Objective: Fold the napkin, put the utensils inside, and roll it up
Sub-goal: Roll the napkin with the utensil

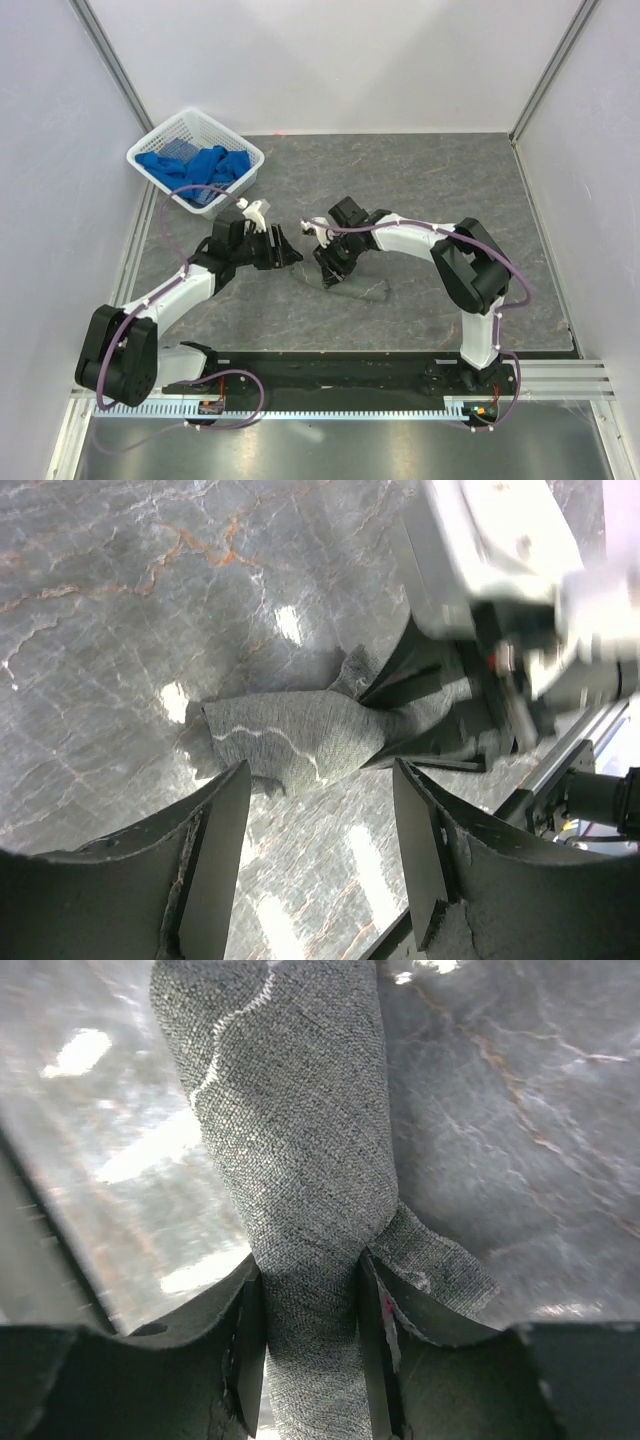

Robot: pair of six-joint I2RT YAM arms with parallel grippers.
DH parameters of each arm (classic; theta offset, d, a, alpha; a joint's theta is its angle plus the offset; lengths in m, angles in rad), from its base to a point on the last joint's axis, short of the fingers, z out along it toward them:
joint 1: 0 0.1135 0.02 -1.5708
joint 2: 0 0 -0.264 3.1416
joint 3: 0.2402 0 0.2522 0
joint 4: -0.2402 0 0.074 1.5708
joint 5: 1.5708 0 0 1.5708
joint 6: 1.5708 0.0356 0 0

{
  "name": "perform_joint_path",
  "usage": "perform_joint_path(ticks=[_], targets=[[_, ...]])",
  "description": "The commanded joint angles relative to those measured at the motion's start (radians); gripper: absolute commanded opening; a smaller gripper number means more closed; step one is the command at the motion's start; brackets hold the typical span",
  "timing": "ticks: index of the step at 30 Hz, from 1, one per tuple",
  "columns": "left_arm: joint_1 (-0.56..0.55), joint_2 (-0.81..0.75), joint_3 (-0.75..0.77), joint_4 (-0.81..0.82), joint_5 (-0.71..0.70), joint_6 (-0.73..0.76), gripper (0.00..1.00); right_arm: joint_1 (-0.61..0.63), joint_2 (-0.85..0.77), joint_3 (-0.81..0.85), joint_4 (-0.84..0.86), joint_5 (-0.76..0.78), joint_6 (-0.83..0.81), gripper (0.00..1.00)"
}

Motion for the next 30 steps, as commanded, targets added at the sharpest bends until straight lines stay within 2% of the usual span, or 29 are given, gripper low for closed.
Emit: perform_joint_path(ticks=[1,6,19,22,26,29,30], targets=[[-0.003,-0.013,-0.044,0.033,0.0,0.046,0.65,-0.036,0.078,0.102,-0.133,-0.28,0.02,0.44],[-0.004,0.007,-0.075,0.073,0.048,0.043,0.63,-0.07,0.148,0.163,-0.179,-0.424,0.04,0.44],[-0.024,0.145,-0.102,0.191,0.122,0.039,0.56,-0.136,0.26,0.192,-0.179,-0.51,0.08,0.42],[-0.027,0.175,-0.106,0.209,0.118,0.037,0.48,-0.145,0.27,0.205,-0.181,-0.512,0.083,0.42],[-0.026,0.197,-0.089,0.206,0.111,0.028,0.16,-0.149,0.242,0.212,-0.171,-0.486,0.093,0.48],[-0.026,0.215,-0.067,0.18,0.109,0.026,0.02,-0.148,0.182,0.199,-0.145,-0.409,0.113,0.61],[-0.026,0.218,-0.06,0.168,0.106,0.028,0.02,-0.148,0.135,0.189,-0.123,-0.38,0.113,0.67]])
